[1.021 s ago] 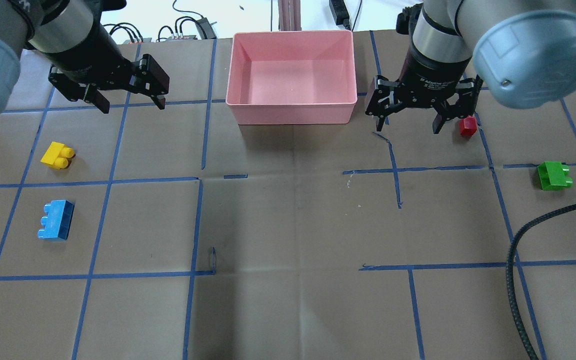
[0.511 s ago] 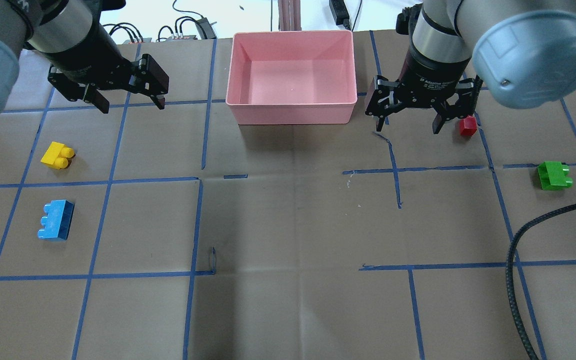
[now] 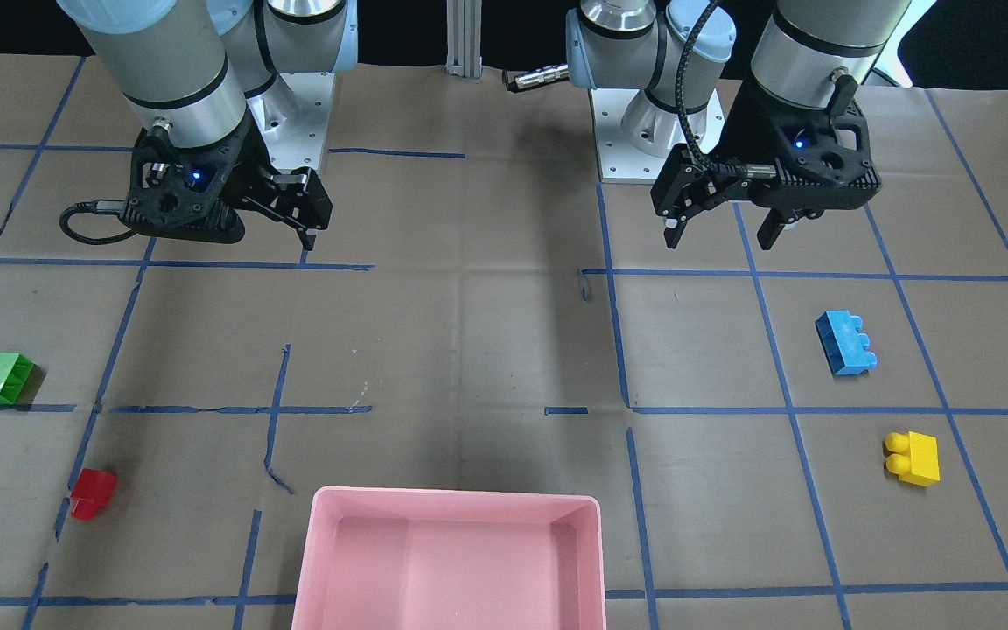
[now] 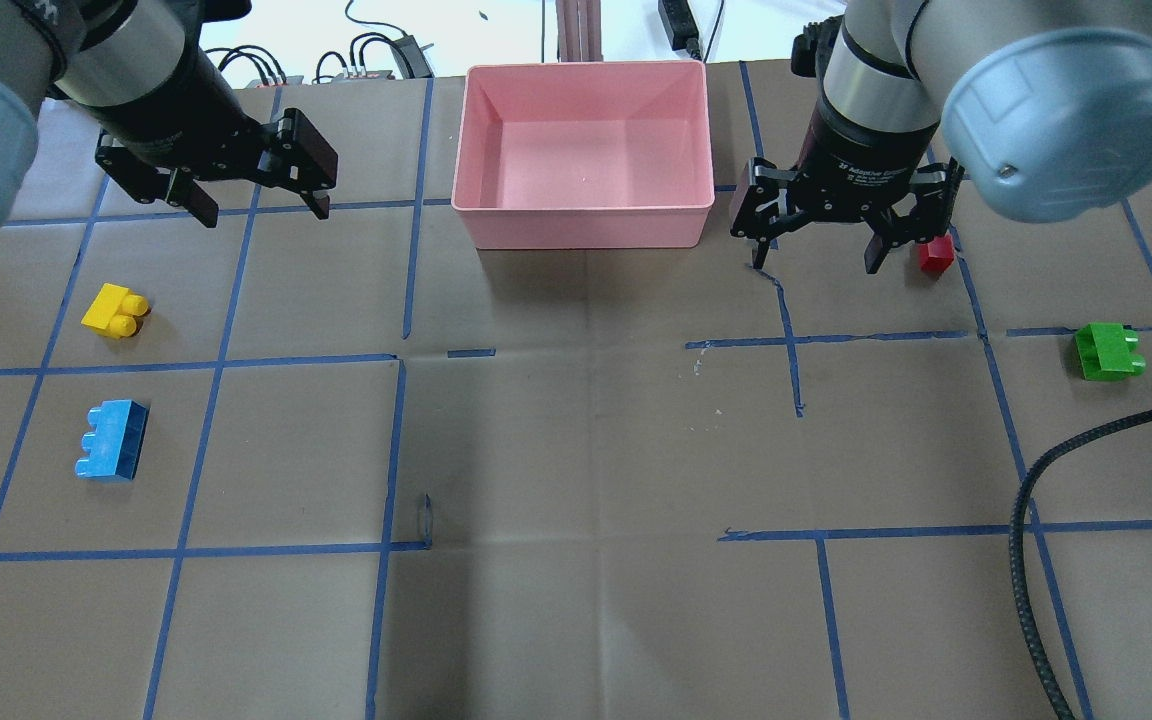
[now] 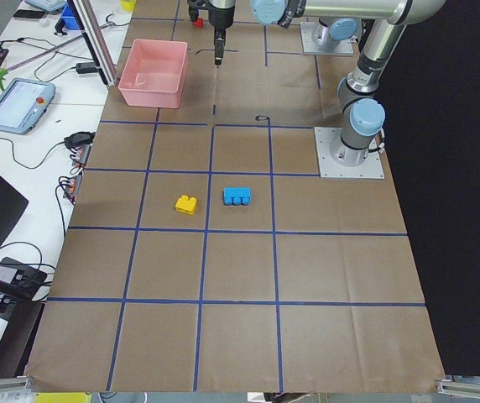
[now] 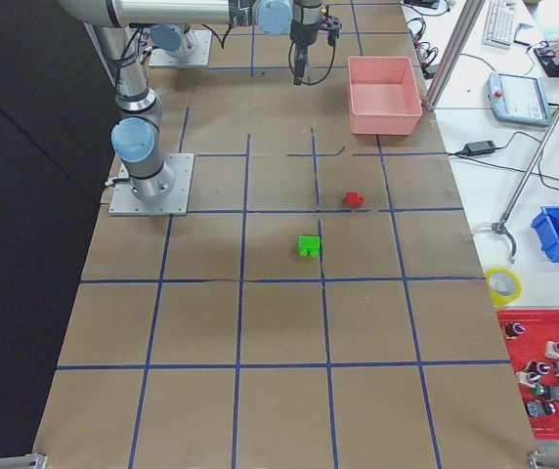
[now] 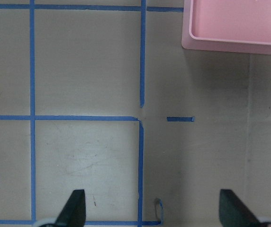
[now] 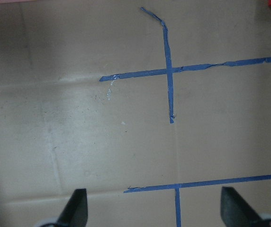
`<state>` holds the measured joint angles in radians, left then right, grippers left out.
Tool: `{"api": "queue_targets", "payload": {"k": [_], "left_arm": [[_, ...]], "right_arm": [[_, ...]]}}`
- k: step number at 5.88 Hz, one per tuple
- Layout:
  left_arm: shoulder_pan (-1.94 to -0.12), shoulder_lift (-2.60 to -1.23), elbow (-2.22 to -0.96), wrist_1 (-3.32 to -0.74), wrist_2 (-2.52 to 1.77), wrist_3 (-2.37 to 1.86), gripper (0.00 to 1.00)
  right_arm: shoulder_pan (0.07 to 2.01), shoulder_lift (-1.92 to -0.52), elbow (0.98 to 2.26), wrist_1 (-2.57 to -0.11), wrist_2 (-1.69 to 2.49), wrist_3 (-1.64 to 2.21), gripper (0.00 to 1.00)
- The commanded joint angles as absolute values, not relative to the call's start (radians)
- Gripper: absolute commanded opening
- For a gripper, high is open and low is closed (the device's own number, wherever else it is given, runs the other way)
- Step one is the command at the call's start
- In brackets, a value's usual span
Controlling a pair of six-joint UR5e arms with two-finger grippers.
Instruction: Put all blocks into box
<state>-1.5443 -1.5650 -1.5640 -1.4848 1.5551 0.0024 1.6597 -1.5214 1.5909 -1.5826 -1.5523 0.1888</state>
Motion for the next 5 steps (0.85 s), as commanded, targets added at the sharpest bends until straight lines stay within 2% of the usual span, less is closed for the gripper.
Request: {"api": "queue_targets", "payload": {"k": [1,5], "left_arm": [[-1.488,-1.563,-1.566,-1.494,1.554,0.017,1.0],[-1.121,-1.552,-1.62,-1.483,1.552,0.438,1.0]], "right_arm": [[1.658,-1.52,1.585,-1.582,-1.551,0.189,1.0],[1.424,-1.584,1.621,-1.557,-1.555,-0.113,1.0]]}}
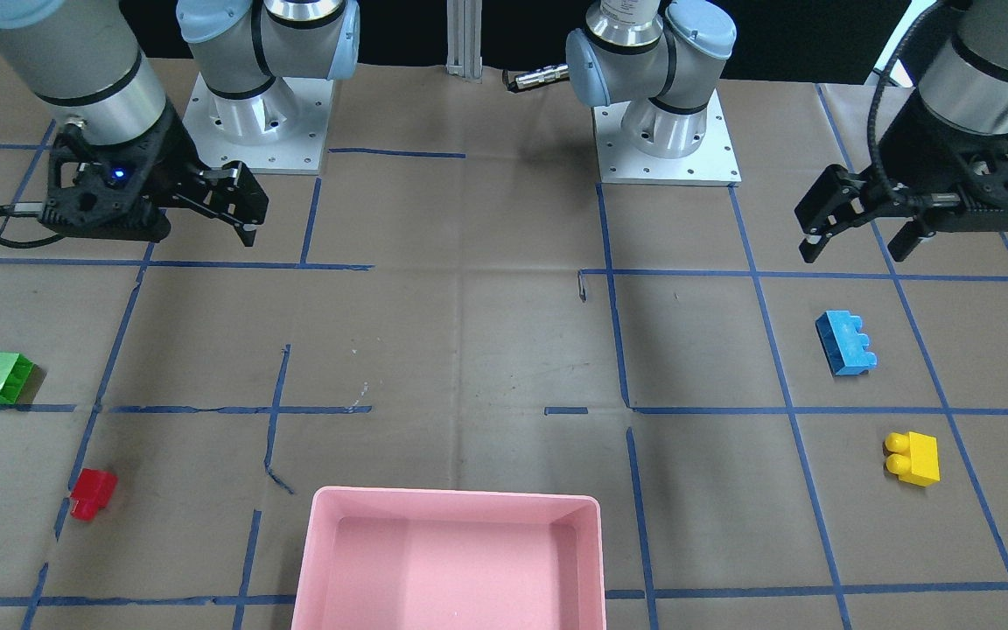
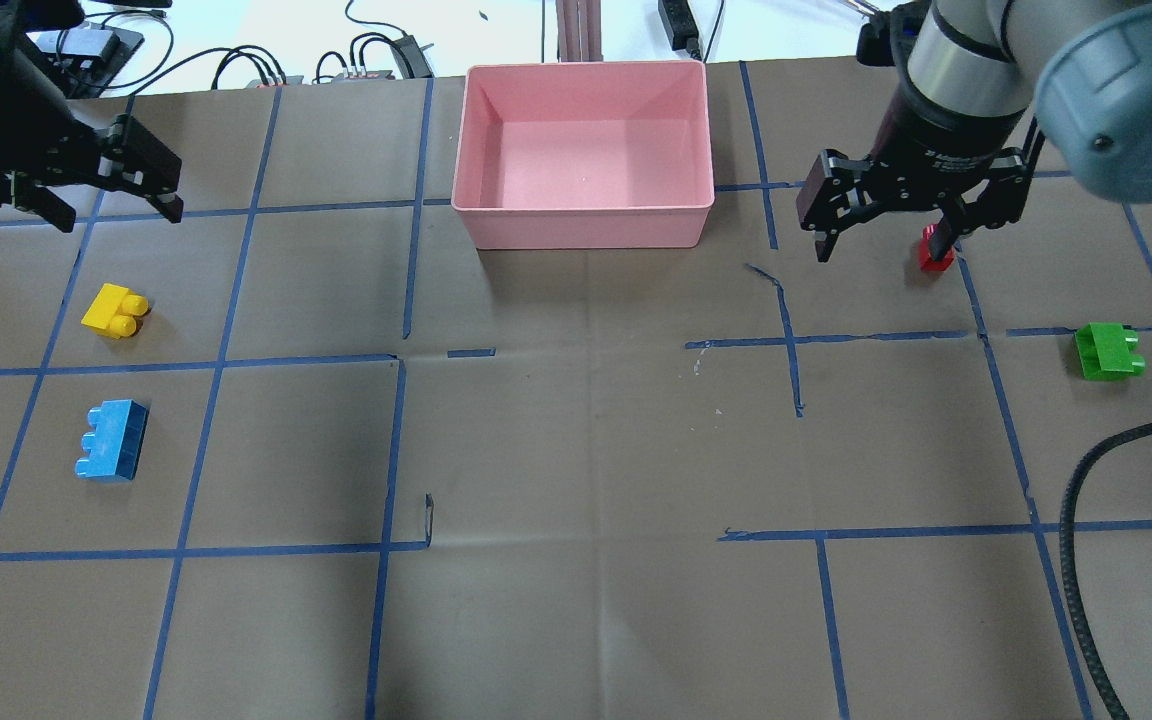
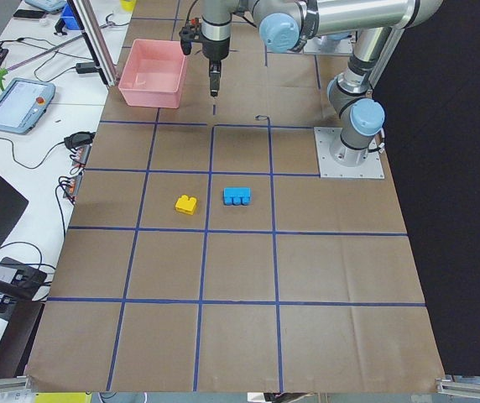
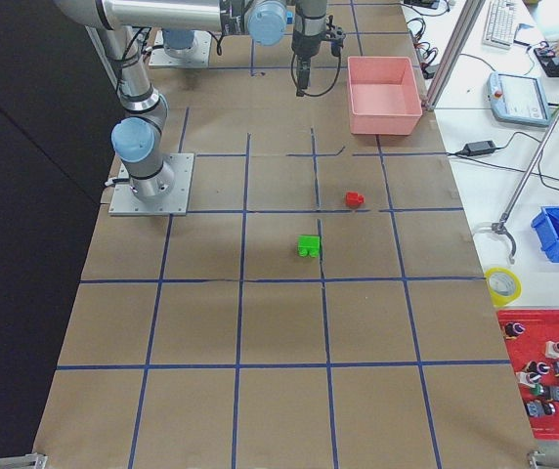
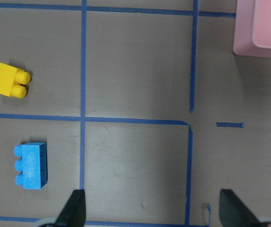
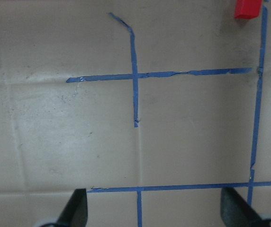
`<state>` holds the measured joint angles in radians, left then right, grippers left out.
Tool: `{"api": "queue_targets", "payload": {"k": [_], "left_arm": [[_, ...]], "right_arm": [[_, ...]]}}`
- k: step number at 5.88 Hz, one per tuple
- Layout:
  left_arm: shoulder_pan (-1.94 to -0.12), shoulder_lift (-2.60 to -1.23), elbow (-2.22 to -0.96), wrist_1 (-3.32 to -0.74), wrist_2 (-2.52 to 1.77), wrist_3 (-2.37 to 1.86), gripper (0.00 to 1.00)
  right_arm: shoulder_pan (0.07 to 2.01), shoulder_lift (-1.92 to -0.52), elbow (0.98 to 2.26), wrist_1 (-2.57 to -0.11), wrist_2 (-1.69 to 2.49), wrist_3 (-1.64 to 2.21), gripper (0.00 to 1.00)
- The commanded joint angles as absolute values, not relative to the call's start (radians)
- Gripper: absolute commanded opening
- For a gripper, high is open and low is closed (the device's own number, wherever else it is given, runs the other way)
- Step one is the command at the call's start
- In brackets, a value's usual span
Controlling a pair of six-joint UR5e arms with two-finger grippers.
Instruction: Put all blocks into box
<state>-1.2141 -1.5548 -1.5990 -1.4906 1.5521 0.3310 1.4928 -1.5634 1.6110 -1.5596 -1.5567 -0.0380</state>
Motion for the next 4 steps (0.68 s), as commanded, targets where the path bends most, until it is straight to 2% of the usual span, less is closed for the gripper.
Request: {"api": "queue_targets", "payload": {"k": [1,2,4], "left_arm": [[-0.982,-1.562,-1.626,-1.494,1.551,0.556,1.0],[-0.856,-1.578,-1.655,-1.491,1.542,0.706,1.0],[-0.804,-1.572,-1.744,-1.415,1.545,0.739,0.99]], "right_arm": [[1.331,-1.613,1.652,-1.563,-1.554,-0.203,1.0],[1.234,-1.623,1.682,-1.583,-1.545,-0.289,1.0],[1.129,-1.612,1.727,-1.586,-1.539,-0.394,1.0]]}}
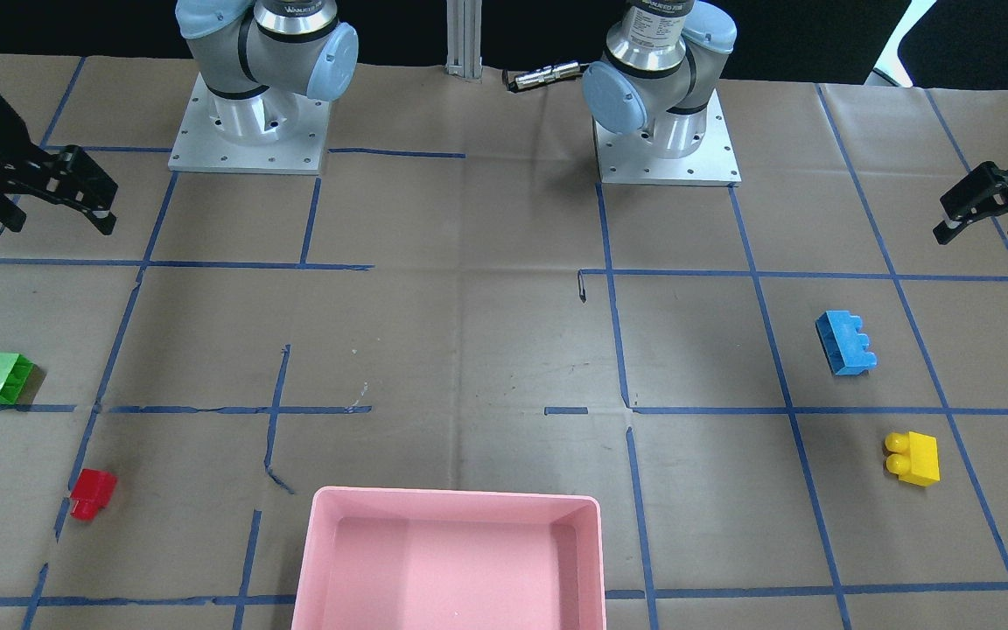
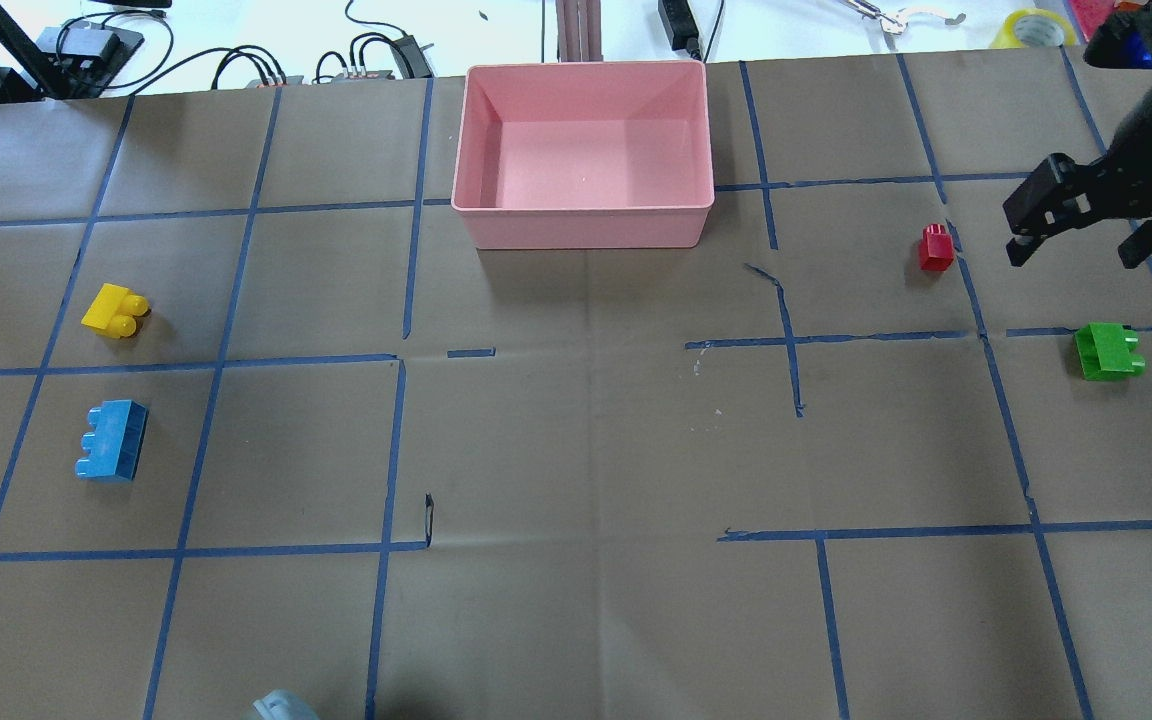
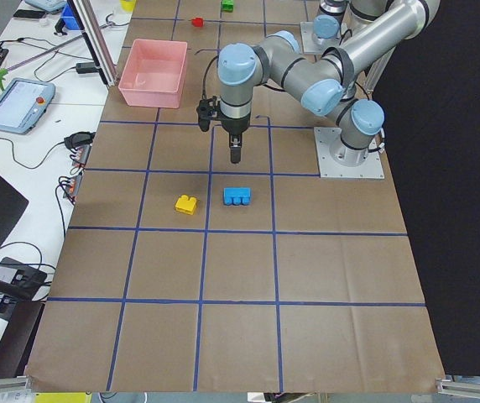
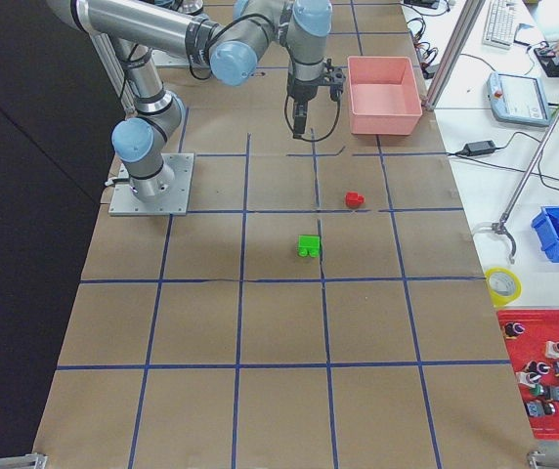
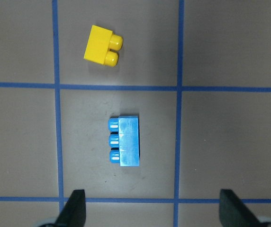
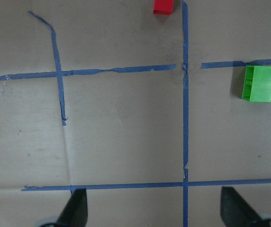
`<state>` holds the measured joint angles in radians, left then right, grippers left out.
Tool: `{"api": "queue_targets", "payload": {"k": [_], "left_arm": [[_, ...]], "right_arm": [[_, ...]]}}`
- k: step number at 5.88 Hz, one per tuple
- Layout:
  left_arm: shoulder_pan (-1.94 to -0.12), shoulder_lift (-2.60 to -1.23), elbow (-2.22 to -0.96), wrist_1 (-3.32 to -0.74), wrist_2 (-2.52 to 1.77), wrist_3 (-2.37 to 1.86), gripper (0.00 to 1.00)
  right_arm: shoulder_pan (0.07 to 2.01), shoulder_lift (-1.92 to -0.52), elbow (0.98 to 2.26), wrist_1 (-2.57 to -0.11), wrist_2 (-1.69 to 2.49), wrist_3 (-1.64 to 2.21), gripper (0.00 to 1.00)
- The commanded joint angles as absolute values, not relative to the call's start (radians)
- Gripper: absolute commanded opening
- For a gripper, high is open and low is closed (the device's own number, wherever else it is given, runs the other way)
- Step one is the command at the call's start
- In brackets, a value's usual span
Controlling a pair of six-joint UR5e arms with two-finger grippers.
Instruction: Put all blocks into box
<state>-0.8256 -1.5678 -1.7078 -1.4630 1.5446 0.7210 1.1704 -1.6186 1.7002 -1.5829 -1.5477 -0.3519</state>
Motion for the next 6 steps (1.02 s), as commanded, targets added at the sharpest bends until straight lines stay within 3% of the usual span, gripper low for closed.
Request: {"api": "queue_targets", "payload": {"k": [1,3,6], "left_arm": [[-0.804,-1.588,-1.781,-1.363,1.543,0.739,0.99],[-0.807,-1.652,-1.885,-1.155,1.539,0.729,0.99],[-0.808,-1.753,-2.022,-0.901,1.496,0.658,0.99]], "right_arm": [[1.105,-1.614,1.803,-1.711,-1.549,-0.434,1.0],[1.083,-1.588,1.89,-1.838,-1.554,-0.446,1.0],[1.007,-1.479,1.852,-1.91,-1.523,-0.442,1.0]]}}
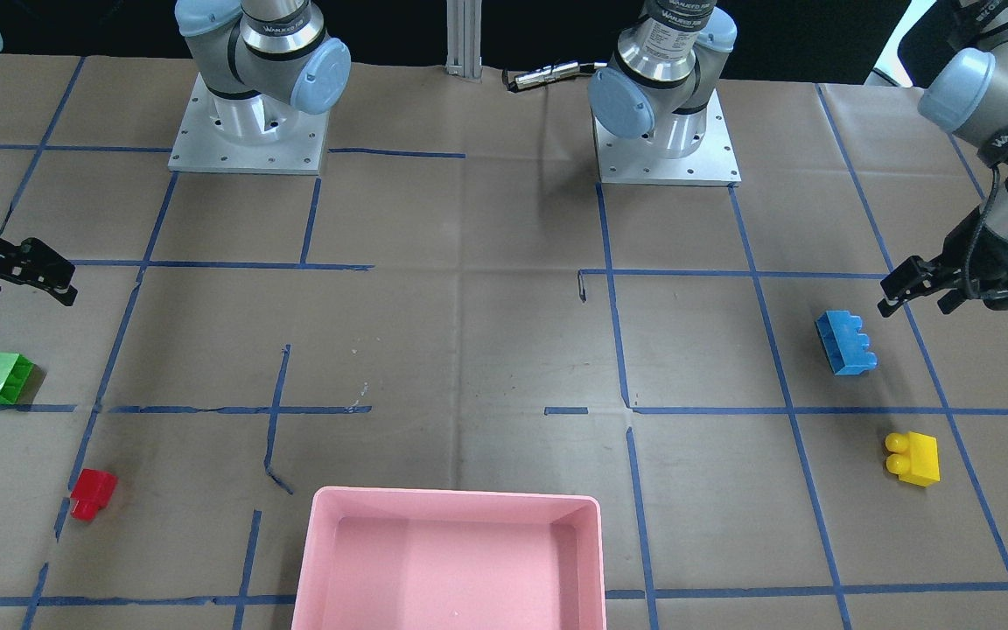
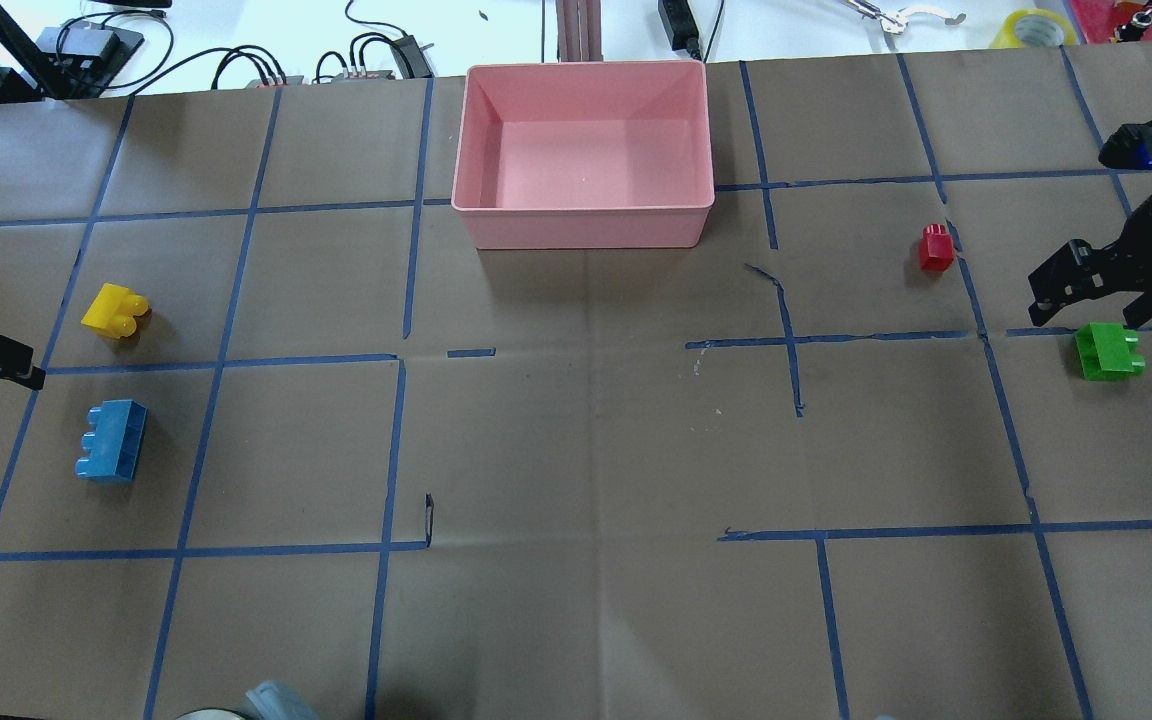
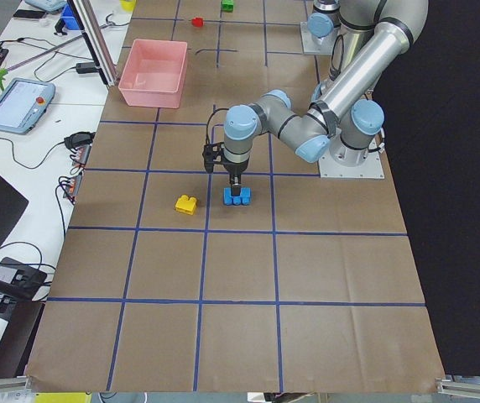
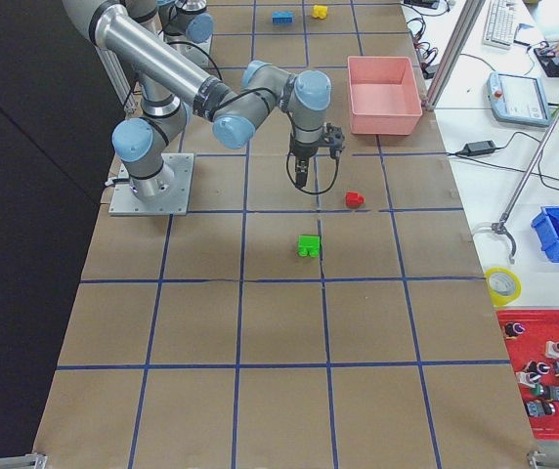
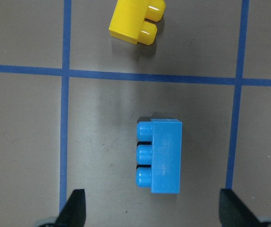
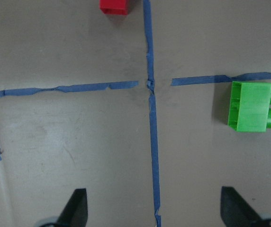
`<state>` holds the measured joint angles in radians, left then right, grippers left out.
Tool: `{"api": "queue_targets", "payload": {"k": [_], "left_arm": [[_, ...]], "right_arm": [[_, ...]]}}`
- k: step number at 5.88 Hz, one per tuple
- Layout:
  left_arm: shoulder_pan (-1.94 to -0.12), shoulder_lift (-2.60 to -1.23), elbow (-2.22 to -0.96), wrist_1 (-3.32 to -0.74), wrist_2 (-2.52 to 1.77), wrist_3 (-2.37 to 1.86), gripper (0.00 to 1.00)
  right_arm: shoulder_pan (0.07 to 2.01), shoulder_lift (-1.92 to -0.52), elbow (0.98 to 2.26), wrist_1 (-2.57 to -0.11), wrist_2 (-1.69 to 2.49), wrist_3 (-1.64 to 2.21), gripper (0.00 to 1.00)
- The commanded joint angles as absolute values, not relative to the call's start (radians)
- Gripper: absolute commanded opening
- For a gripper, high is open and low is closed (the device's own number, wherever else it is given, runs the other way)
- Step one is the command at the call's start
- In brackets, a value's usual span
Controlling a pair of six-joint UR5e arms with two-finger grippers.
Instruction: Put all blocks into box
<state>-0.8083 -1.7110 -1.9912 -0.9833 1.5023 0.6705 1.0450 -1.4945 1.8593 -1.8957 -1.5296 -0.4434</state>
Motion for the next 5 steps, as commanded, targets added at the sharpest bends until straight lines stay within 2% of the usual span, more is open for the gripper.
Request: {"api": "queue_targets", "payload": {"k": [1,3,5], "left_arm": [[-0.808,-1.794,-2.023,-0.864,1.482,0.65,0.99],[-0.81,-1.821,-2.081,-0.784,1.48,0.612,0.99],[-0.81,-1.863,-2.097,-0.749,1.48,0.614,0.99]], "right_arm": [[1.0,-1.456,1.835,-1.933,-1.522,-0.443,1.0],[0.968,-1.306,1.807,-2.114,-1.525,-0.446,1.0],[0.927,-1.255,1.819,-2.201,-1.523,-0.446,0.99]]}}
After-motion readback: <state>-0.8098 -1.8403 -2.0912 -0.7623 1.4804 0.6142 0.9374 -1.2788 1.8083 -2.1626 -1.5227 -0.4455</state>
